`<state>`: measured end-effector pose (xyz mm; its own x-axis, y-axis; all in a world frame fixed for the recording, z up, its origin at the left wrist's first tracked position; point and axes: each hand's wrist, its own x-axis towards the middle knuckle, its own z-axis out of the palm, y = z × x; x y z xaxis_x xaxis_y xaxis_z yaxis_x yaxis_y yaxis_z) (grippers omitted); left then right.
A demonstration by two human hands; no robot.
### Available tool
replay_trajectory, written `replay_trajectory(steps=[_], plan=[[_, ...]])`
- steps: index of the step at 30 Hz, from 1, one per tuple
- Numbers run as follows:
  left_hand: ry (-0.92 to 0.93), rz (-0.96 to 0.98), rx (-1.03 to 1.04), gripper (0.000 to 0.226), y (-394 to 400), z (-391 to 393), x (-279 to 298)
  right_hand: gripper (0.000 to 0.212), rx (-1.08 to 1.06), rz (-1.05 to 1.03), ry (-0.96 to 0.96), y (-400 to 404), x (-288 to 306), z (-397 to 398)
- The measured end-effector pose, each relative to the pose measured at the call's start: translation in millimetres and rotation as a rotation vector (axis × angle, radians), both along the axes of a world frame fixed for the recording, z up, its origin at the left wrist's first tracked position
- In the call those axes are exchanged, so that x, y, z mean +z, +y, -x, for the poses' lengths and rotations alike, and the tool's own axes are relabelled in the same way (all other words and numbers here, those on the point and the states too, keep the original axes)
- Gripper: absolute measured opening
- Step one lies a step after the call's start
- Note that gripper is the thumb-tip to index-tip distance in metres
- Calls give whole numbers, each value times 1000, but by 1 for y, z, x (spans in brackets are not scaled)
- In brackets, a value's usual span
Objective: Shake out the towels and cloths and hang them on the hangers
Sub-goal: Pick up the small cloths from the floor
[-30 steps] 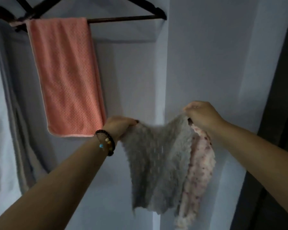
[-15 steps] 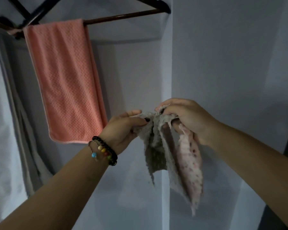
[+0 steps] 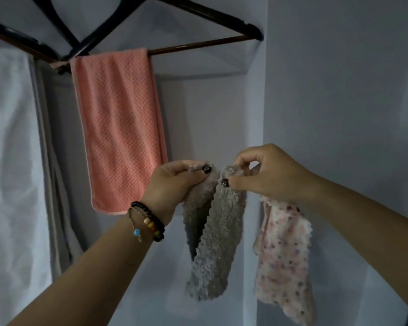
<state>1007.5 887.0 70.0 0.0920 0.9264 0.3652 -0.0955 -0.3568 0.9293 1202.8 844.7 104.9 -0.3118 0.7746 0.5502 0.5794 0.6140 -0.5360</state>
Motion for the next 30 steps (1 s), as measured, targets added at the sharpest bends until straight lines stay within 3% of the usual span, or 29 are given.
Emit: replay_trajectory(steps=[3,11,15,20,24,30], plan=[[33,-57,35,15,-3,0,4,21,94,9,39,-3,-2,5],[-90,47,-78,16,-10,2,6,18,205,100,99,5,4,17],[-41,-30,-56,12,-12,3,8,22,152,87,129,8,7,21],[-24,-148,-83,24,-21,3,7,21,72,65,163,10,7,23],[-57,-120,-138,27,-24,5,9,26,18,50,207,11,8,22],[73,-220,-48,8,-30,3,10,27,-36,12,109,14,4,22]])
